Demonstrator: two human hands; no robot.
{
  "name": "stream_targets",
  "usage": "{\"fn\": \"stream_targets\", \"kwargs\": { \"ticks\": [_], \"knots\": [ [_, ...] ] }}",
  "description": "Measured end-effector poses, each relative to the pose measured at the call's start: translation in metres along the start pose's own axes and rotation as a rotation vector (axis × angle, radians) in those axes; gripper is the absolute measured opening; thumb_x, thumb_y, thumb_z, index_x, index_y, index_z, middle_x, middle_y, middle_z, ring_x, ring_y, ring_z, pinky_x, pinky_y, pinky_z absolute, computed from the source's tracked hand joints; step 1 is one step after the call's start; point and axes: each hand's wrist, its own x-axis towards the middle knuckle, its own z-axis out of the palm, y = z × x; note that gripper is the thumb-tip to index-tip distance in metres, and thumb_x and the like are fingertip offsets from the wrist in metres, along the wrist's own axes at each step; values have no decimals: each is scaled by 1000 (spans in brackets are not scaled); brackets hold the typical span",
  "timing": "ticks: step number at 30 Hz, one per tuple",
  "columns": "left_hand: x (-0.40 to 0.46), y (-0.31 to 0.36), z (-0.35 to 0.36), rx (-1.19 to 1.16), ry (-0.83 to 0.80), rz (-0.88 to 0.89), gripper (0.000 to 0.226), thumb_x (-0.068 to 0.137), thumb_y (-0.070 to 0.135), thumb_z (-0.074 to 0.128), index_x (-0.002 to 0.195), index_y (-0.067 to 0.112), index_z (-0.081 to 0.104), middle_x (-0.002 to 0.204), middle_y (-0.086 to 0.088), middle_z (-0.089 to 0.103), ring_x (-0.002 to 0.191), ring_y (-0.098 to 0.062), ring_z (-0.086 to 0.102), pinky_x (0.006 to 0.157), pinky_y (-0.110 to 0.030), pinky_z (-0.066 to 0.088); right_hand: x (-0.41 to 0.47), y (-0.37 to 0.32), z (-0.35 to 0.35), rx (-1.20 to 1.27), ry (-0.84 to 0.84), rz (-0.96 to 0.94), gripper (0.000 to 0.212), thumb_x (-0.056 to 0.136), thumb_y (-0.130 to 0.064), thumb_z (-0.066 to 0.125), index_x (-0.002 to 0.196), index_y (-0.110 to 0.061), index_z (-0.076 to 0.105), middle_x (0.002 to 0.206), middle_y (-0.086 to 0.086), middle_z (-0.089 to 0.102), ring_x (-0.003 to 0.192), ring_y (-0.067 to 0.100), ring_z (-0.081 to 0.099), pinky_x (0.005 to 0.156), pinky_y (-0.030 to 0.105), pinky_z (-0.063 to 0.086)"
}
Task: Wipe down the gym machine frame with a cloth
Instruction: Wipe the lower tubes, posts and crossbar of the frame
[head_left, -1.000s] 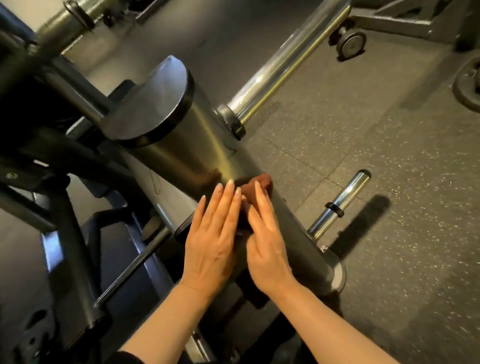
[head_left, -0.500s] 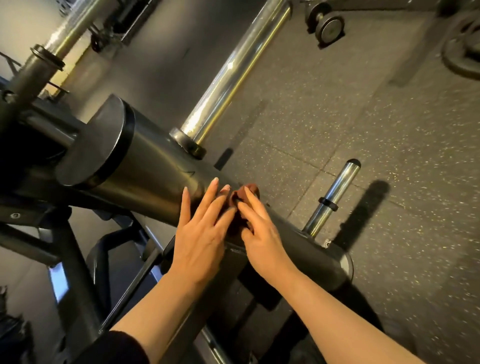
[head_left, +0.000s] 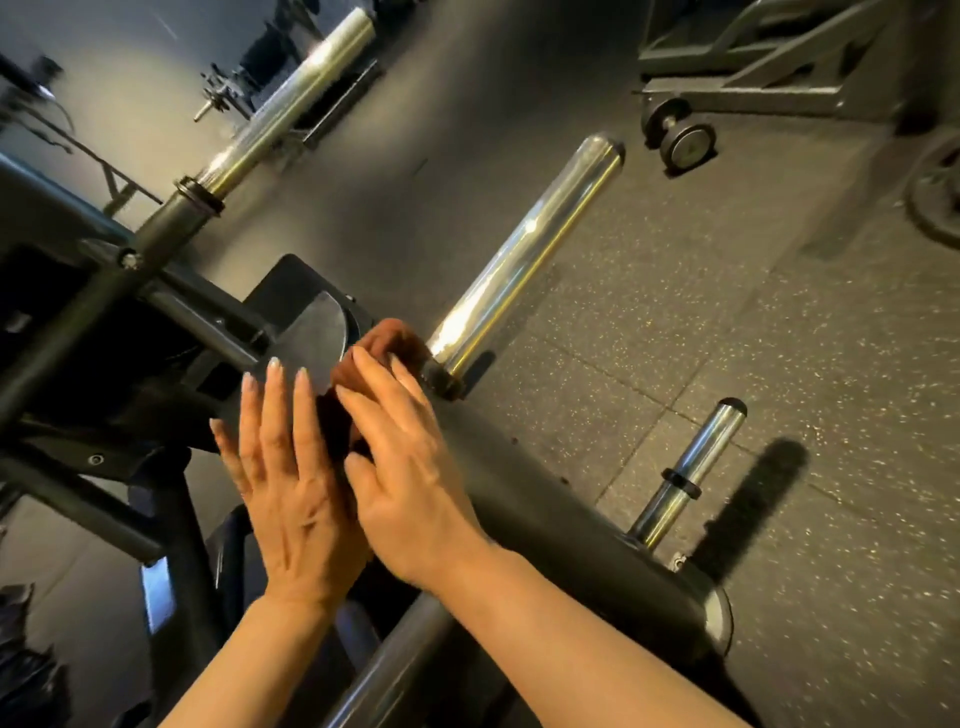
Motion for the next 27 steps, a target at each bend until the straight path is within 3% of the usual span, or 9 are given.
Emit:
{"fn": "stream_targets", "kwargs": {
  "ticks": [3,7,9,13,16,19,22,25,27],
  "knots": [
    [6,1,3,-23,-72,-55,62,93,28,47,147,2,31,151,-18,34,143,-29,26,120,-52,7,-16,26,-2,46,36,134,49,100,-9,43,147,-22,39,160,-10,17,148,3,8,121,25,17],
    [7,19,9,-51,-38,-193,63,88,28,51,146,6,37,150,-12,39,141,-26,32,122,-42,10,-35,49,-4,122,156,401,52,97,-5,49,143,-28,44,154,-19,21,146,5,19,116,40,32],
    [7,20,10,-69,-27,-214,59,91,27,49,144,5,39,150,-12,39,140,-26,33,120,-42,14,-19,28,0,144,165,327,47,98,-8,48,141,-27,46,153,-17,26,143,5,24,116,35,33],
    [7,16,13,-61,-21,-201,50,97,23,38,143,4,40,150,-12,38,140,-26,34,118,-44,21,14,-11,4,43,102,74,44,99,-19,39,142,-20,45,155,-11,26,142,-6,16,113,8,18],
    [0,23,16,-58,18,-196,59,94,27,44,148,5,32,155,-13,31,145,-26,25,122,-44,12,0,16,1,34,116,88,45,100,-22,33,144,-21,44,156,-10,27,144,-4,16,116,13,18],
    [-44,42,34,-71,-142,86,73,87,27,47,153,11,20,161,-9,17,150,-22,11,122,-41,1,-51,74,-4,64,135,338,55,96,0,38,143,-28,43,152,-22,25,141,-11,16,119,18,19],
    [-96,57,62,-55,-390,387,67,81,24,43,146,14,32,162,-3,15,150,-17,5,122,-41,-2,-105,132,-10,105,157,653,68,90,12,39,142,-31,45,154,-21,25,139,-10,21,120,28,21],
    [-103,61,84,8,-499,405,57,81,18,45,138,9,46,156,-7,31,150,-21,10,122,-41,-4,-133,175,-21,140,199,894,64,93,11,39,141,-30,48,157,-12,26,141,2,26,120,28,21],
    [-97,59,93,30,-527,374,51,84,22,46,133,7,56,151,-7,39,147,-20,20,121,-35,-2,-130,186,-24,166,245,924,54,95,10,40,139,-21,51,151,-14,31,139,7,33,118,23,22]
  ]
}}
